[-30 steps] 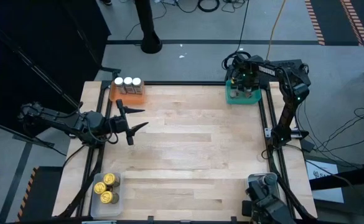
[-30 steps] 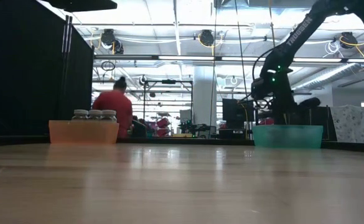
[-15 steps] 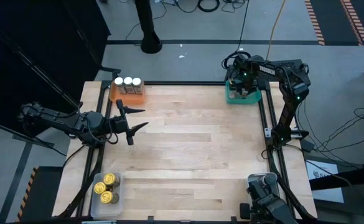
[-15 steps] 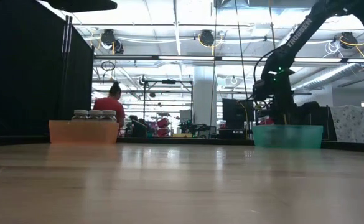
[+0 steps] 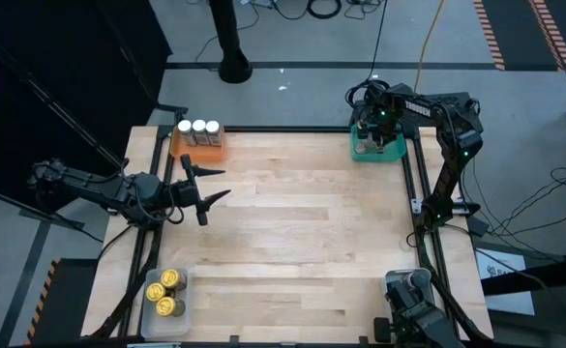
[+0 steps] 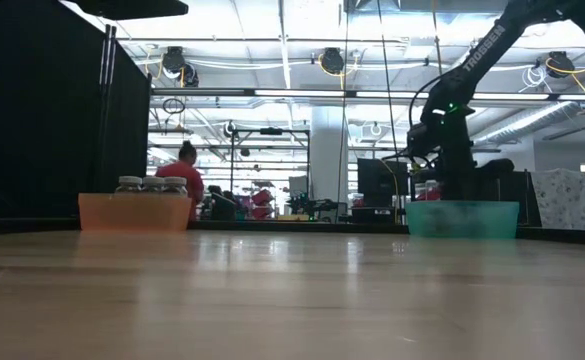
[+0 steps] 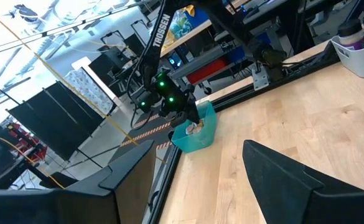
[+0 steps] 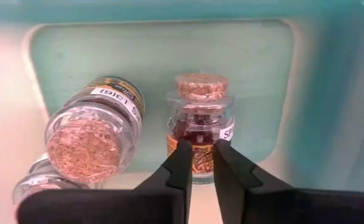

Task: Sort spices by type
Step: Put the brown seasoning bottle into the blue bin

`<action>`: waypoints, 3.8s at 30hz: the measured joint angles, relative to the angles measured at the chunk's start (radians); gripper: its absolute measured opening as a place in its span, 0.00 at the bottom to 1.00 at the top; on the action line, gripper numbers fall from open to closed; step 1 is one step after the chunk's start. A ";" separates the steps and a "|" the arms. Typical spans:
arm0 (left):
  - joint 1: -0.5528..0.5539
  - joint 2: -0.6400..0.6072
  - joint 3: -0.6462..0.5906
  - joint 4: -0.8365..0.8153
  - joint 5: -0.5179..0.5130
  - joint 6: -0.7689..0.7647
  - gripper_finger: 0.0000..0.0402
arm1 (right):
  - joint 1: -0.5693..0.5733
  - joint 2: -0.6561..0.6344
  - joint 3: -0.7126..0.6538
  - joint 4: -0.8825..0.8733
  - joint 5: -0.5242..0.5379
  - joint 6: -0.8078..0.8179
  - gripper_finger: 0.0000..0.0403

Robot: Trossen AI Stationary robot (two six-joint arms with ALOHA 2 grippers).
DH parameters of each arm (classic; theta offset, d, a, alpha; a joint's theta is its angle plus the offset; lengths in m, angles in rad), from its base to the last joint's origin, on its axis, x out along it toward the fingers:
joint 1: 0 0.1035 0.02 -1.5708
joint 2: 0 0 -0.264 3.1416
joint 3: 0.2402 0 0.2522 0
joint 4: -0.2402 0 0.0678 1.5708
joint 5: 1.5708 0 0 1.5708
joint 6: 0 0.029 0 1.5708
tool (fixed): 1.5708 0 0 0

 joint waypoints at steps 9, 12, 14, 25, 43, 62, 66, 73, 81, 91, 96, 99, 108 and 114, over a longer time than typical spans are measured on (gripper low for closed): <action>0.000 0.000 0.000 0.000 0.000 0.001 0.62 | 0.001 0.003 -0.004 0.017 -0.011 -0.005 0.37; 0.000 0.000 0.000 0.000 0.000 0.002 0.62 | 0.003 0.013 -0.007 0.033 -0.037 0.002 0.47; 0.000 0.000 0.000 0.000 0.000 0.003 0.62 | 0.003 0.021 -0.008 0.038 -0.060 -0.001 0.52; 0.000 0.000 0.000 0.000 0.000 0.006 0.62 | 0.016 0.021 -0.006 0.023 -0.025 -0.019 0.46; 0.000 0.000 0.000 0.006 0.000 0.008 0.62 | 0.019 -0.024 0.088 -0.041 -0.042 -0.043 0.33; 0.000 0.001 0.000 0.005 0.014 -0.028 0.62 | 0.484 -0.467 0.106 -0.030 0.126 0.005 0.01; 0.000 0.002 0.000 0.003 0.054 -0.054 0.62 | 0.612 -0.499 0.048 -0.014 0.220 0.118 0.01; 0.000 0.047 0.011 -0.008 0.086 -0.131 0.62 | 0.878 -0.545 -0.049 -0.014 0.401 0.317 0.00; 0.031 0.257 0.136 0.000 0.258 -0.153 0.59 | 1.120 -0.640 -0.159 -0.016 0.458 0.534 0.00; 0.312 0.631 0.461 0.011 0.643 -0.077 0.52 | 1.440 -0.746 -0.239 -0.003 0.762 0.717 0.00; 0.387 0.737 0.576 0.030 0.645 -0.106 0.51 | 1.292 -0.772 -0.229 -0.040 0.765 0.876 0.00; 0.404 0.706 0.577 0.032 0.643 -0.100 0.51 | 1.089 -0.749 -0.183 -0.041 0.673 0.767 0.00; 0.534 0.621 0.577 -0.020 0.629 -0.071 0.51 | 0.445 -0.529 0.093 0.033 0.310 0.147 0.00; 0.660 0.584 0.515 0.001 0.710 -0.063 0.51 | 0.177 -0.250 0.233 -0.124 0.160 0.045 0.00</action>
